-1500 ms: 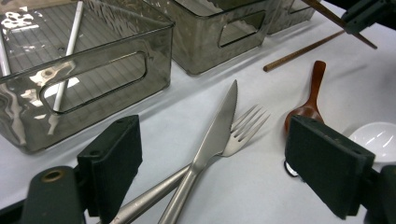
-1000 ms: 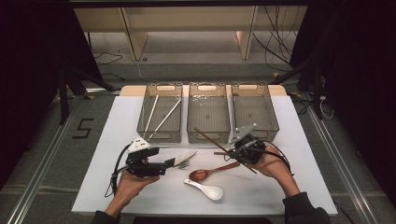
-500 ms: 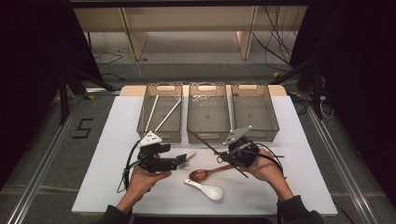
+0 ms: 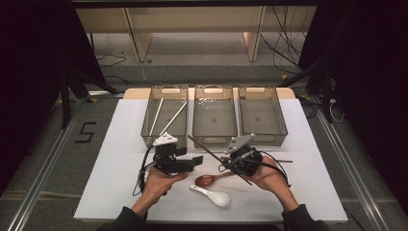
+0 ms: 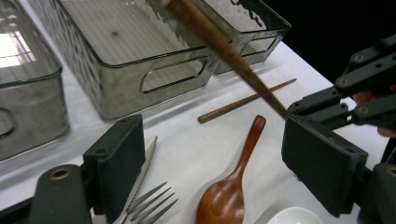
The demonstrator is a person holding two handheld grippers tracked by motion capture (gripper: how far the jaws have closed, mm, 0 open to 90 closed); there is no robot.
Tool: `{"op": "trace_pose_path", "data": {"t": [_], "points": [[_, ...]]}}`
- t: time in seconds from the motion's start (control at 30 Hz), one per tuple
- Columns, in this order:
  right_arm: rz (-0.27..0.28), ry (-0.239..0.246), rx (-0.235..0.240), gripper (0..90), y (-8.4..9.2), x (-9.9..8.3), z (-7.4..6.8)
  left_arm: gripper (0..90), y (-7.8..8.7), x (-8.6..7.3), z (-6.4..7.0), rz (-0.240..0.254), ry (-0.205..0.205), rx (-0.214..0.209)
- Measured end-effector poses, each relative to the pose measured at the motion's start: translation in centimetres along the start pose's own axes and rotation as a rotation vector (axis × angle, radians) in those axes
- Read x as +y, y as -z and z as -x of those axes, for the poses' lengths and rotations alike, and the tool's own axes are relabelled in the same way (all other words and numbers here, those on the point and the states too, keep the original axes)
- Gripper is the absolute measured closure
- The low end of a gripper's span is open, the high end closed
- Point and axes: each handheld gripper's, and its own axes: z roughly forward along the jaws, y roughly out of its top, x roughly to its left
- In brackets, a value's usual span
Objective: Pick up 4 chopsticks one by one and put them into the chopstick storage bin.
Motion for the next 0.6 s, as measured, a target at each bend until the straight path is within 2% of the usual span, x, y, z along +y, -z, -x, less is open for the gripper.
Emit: {"op": "trace_pose_path", "data": {"t": [0.23,0.6], "points": [[0.008,0.006,0.001,85.9,-0.1,0.3,-0.7,26.4,-0.6,0.3,0.4,0.032,0.063,-0.052],[0.03,0.015,0.004,85.8,-0.1,0.6,-1.2,52.7,-1.4,0.3,0.7,0.049,0.149,-0.149]]}}
